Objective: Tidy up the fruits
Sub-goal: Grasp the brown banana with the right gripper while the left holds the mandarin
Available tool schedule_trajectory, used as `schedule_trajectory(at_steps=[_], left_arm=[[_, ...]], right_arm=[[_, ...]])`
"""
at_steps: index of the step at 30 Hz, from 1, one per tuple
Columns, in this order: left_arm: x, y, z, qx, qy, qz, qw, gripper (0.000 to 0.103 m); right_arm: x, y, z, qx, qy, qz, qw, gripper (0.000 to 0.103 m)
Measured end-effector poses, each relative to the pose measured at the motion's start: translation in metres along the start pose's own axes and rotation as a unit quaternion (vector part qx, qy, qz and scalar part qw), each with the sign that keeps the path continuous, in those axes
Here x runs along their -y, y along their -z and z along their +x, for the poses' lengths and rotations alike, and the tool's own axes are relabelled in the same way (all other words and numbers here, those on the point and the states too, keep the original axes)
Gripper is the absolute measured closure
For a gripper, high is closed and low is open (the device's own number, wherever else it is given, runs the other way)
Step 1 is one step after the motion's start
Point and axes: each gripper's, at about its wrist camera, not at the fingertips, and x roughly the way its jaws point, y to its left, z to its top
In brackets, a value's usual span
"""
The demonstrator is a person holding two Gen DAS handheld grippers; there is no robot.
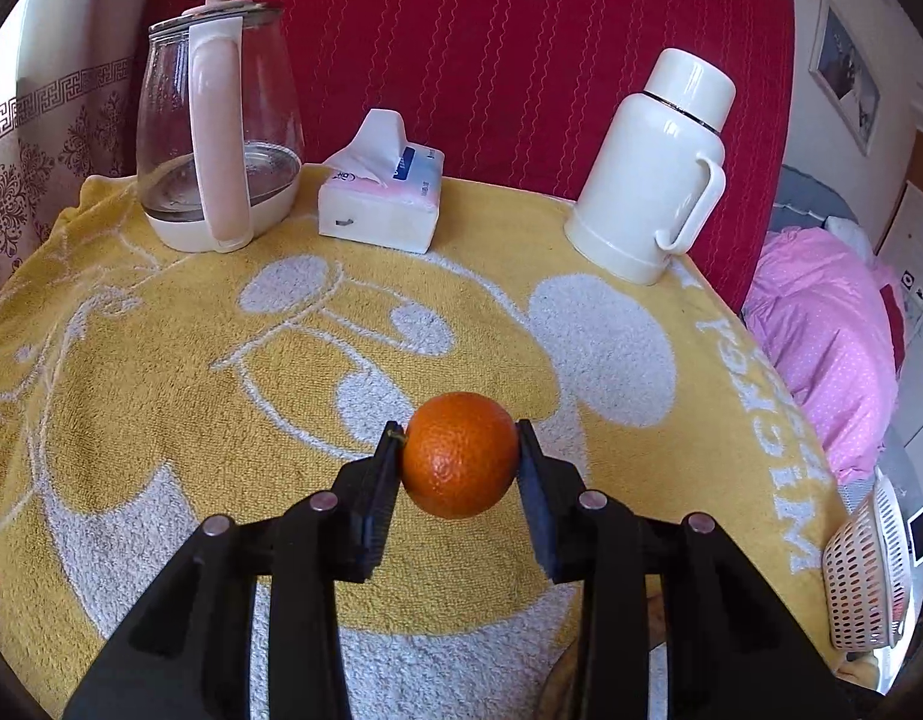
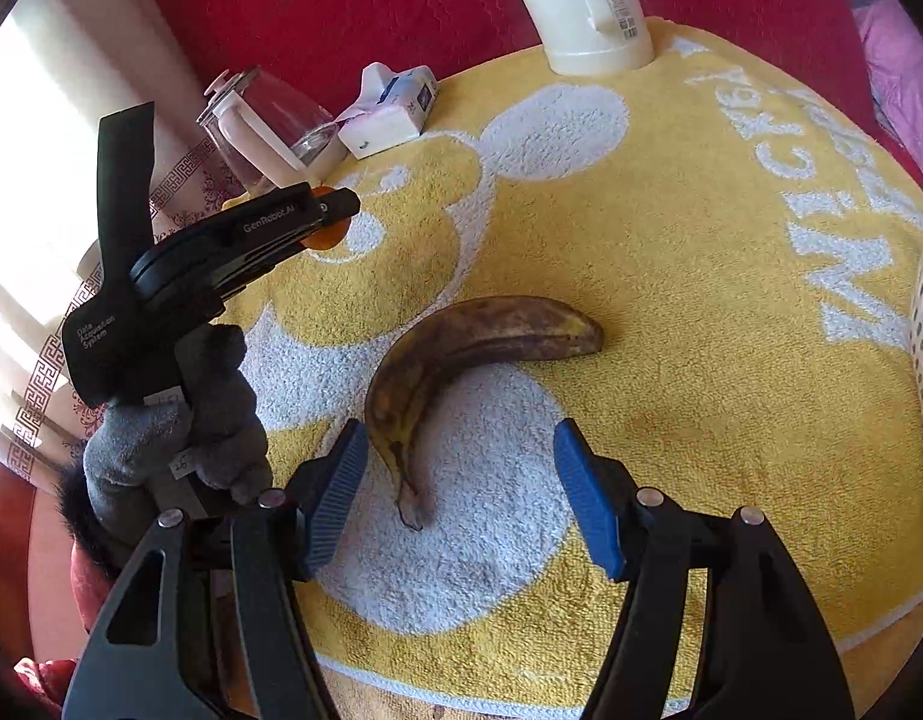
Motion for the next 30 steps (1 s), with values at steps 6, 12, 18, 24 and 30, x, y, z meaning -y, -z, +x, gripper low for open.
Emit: schedule_trajectory(at_steps=[6,12,18,24,30], left_arm=[[-0.010,-0.001,0.000,-0.001,-0.007,-0.018,0.9998,0.065],[-0.018,-0.004,-0.002,0.004,-0.017,-0.034,0.9993,0.065],[-0.032,-0.006,0.002,-0.002,-0.028,-0.057,0.9980,0.065],[-0.038,-0.005,0.004,-0.004,-0.035,-0.067,0.9971,0.065],[-0.038,-0.004,0.005,-0.006,-0.035,-0.069,0.9970,0.065]], right_arm=[[0.004,-0.015,0.027,-0.014,-0.009,0.029,0.999,0.037],[0.001,-0.035,0.043,-0.006,0.005,0.028,1.000,0.034],[-0.020,-0.042,0.061,0.003,0.051,-0.036,0.998,0.032],[-0.042,-0.030,0.074,0.015,0.115,-0.109,0.987,0.030],[-0.052,-0.019,0.080,0.027,0.156,-0.134,0.978,0.034]])
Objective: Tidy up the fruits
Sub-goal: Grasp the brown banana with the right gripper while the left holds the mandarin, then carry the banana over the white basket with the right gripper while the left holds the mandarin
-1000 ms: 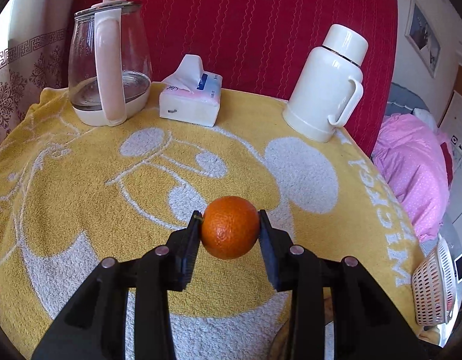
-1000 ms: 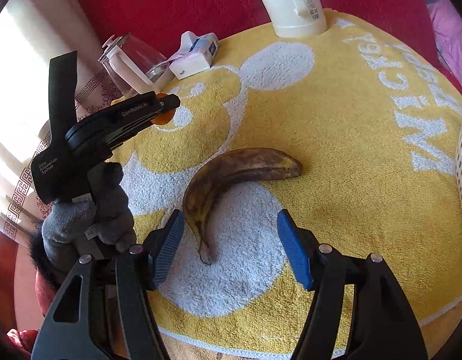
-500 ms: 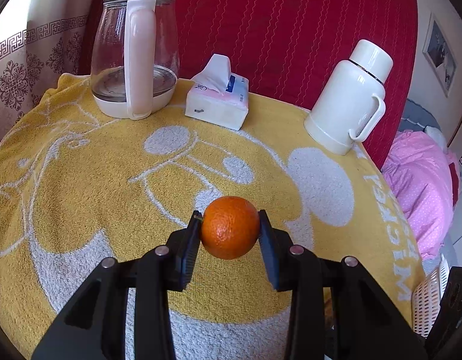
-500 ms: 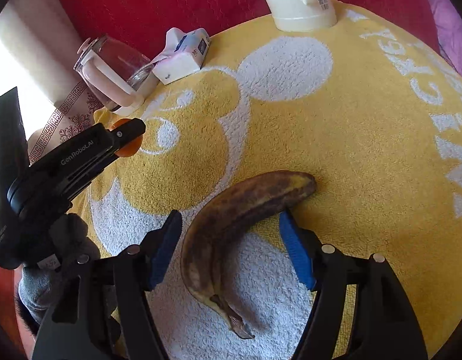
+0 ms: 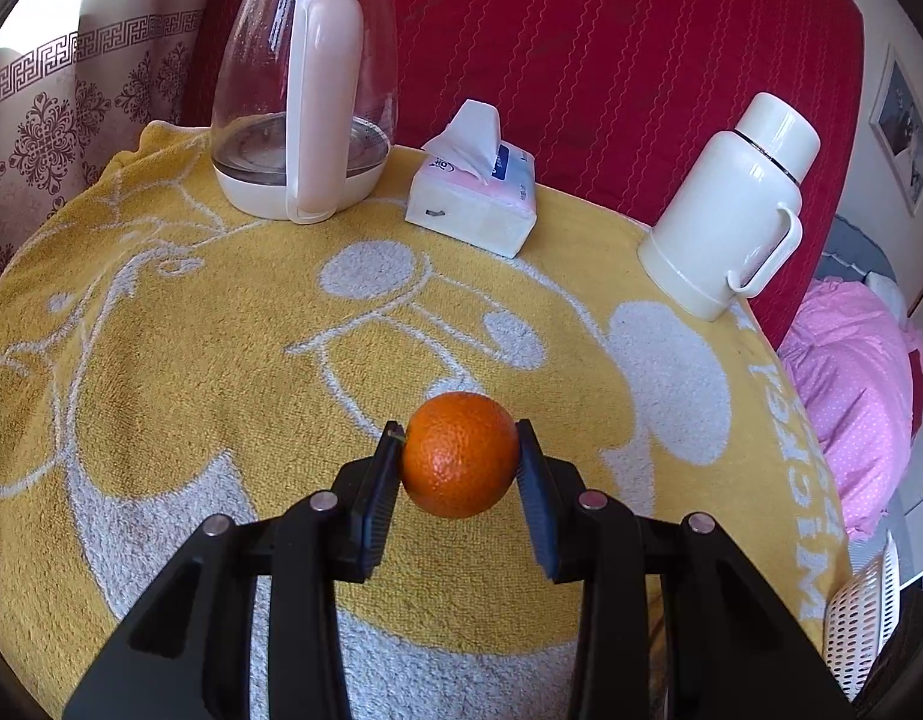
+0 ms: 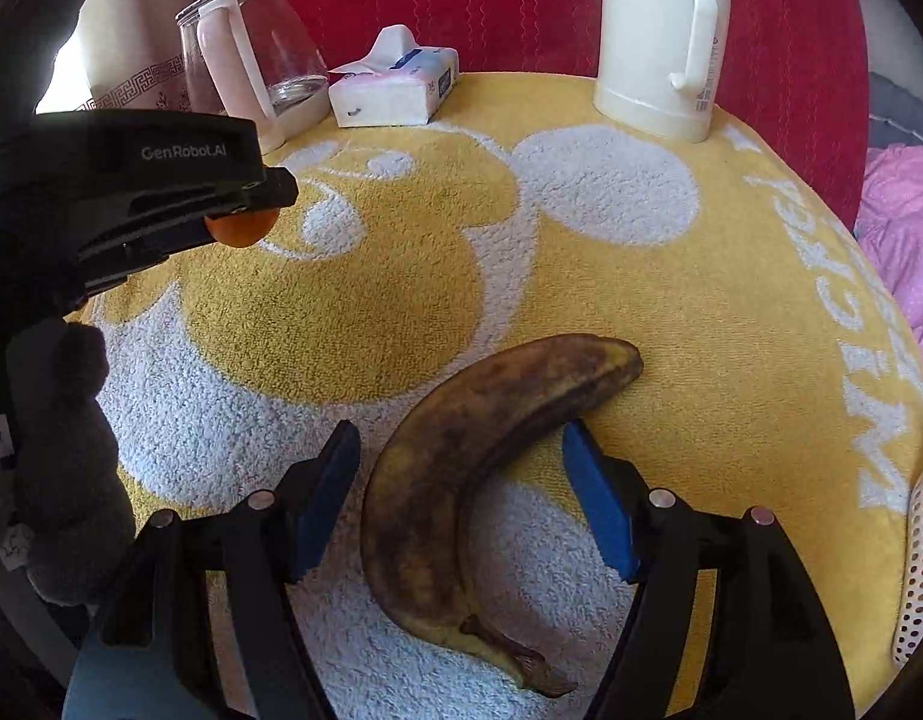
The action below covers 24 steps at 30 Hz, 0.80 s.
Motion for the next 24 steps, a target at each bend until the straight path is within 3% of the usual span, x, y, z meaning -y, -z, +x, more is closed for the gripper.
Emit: schedule_trajectory(at_steps=[12,24], left_arm=[[0.004,0.002,-0.002,0.000,0.007,0.006,1.0000,0.065],[0.013,0.005,-0.002,0.000,0.011,0.018,0.9998,0.065]], right_arm=[[0.010,0.012,-0.017,0.000,-0.016,0.009,1.000,0.067],[0.028,0.028,-0.032,-0.006,-0.017,0.022,1.000,0.068]])
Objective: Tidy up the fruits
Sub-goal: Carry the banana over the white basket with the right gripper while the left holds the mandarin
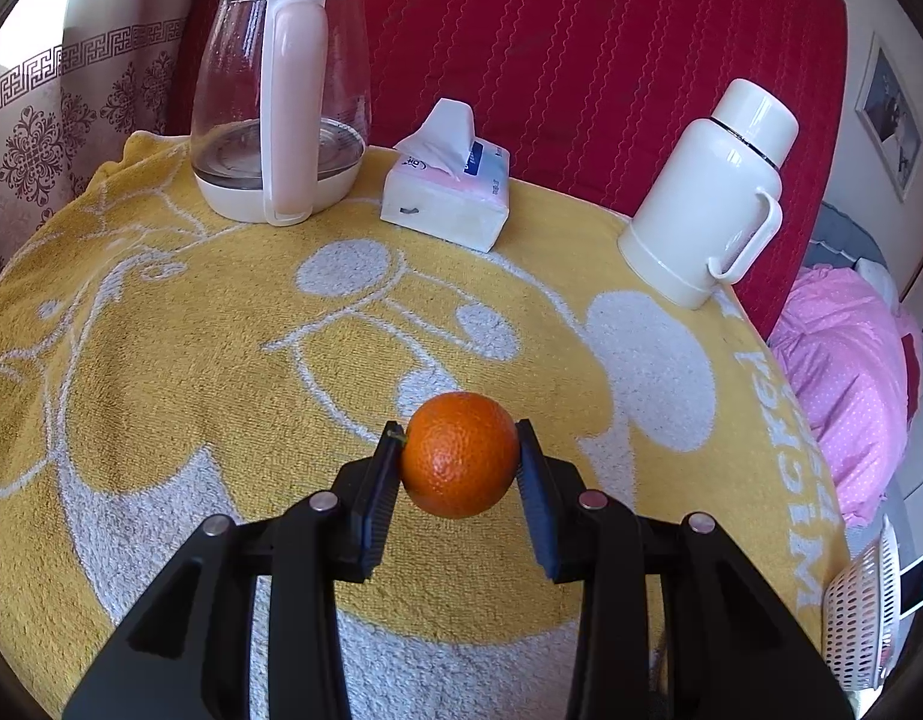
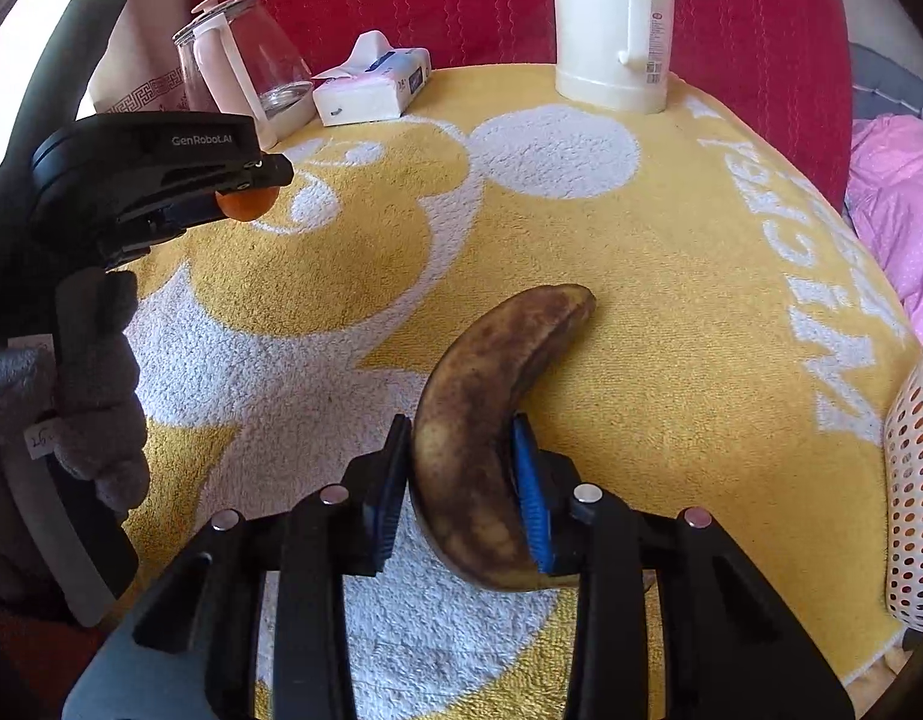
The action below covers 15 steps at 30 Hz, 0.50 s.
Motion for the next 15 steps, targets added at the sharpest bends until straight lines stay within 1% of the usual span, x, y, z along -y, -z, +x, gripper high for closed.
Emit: schedule_trajectory(at_steps=[5,10,15], left_arm=[[0.002,0.001,0.000,0.001,0.003,0.003,1.0000,0.065],[0.006,0.002,-0.002,0.002,0.006,0.008,0.9999,0.065],[0.020,0.007,-0.003,0.002,0.014,0.028,0.9995,0.065]], right_arm=[[-0.004,0.000,0.005,0.004,0.008,-0.004,1.000,0.067],[-0.006,0.001,0.001,0.009,0.013,-0.009,1.000,0.068],[-0.002,-0.003,-0.018,0.038,0.013,-0.002,0.999,0.068]])
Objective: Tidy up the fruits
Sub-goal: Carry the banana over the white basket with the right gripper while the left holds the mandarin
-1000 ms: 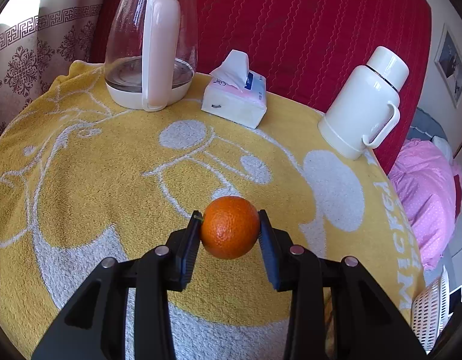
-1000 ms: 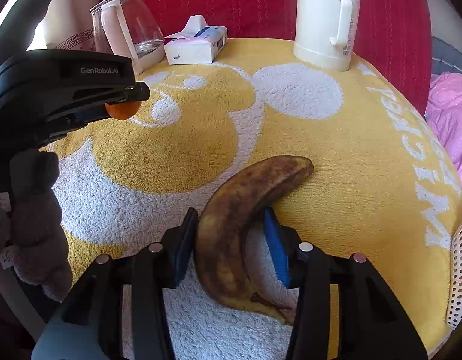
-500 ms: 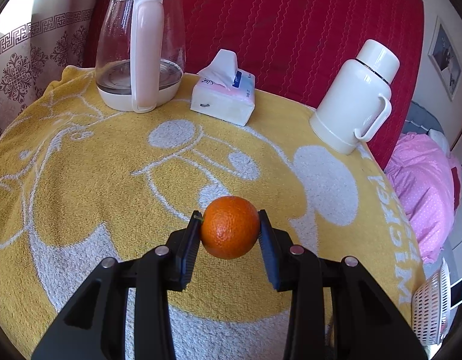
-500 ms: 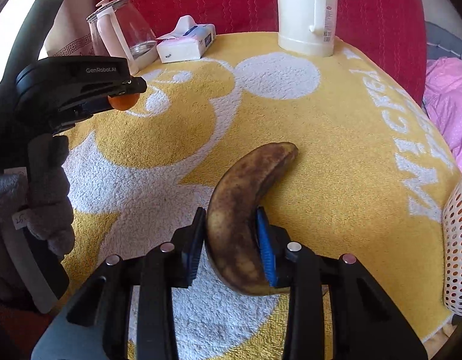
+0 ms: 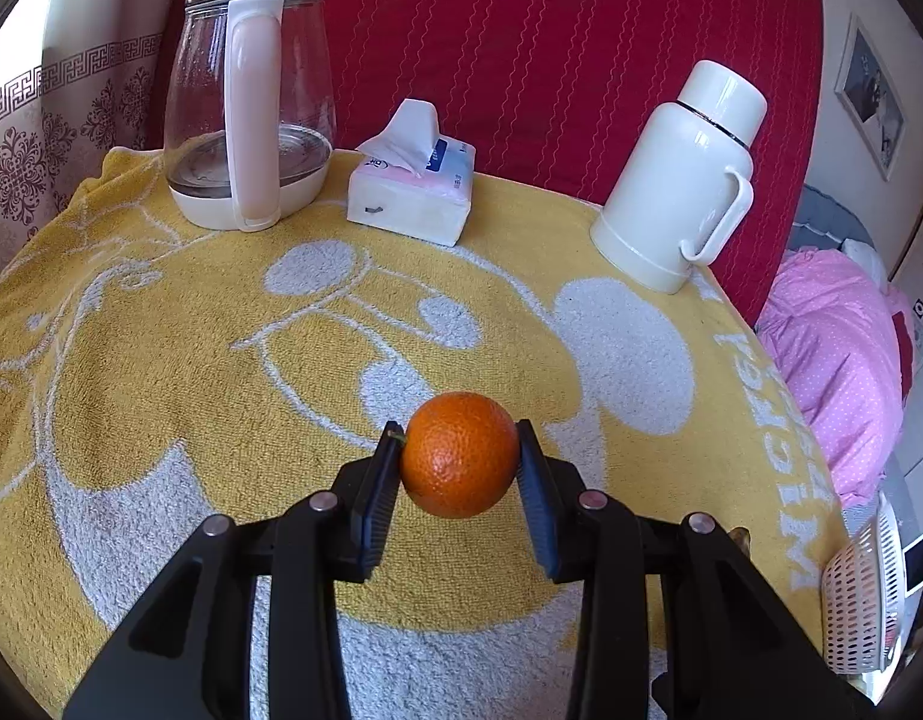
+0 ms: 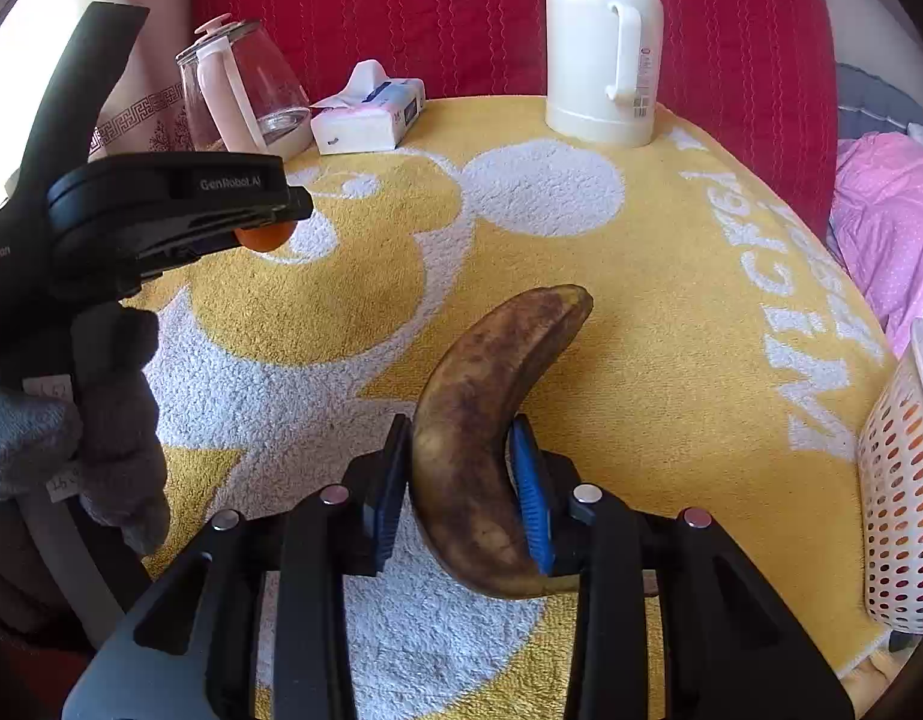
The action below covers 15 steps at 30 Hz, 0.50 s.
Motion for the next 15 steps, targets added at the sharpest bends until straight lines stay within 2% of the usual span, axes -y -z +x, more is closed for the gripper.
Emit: schedule_trajectory(at_steps=[12,15], left_arm=[[0.037,0.014,-0.011,0.010,0.023,0.055,0.9982,0.065],[0.046,0.018,-0.015,0.019,0.017,0.070,0.9972,0.065]], right_arm=[[0.018,-0.011,-0.048,0.050,0.002,0.024,0.998,0.068],[0.024,-0.011,-0.056,0.057,0.006,0.029,0.998,0.068]])
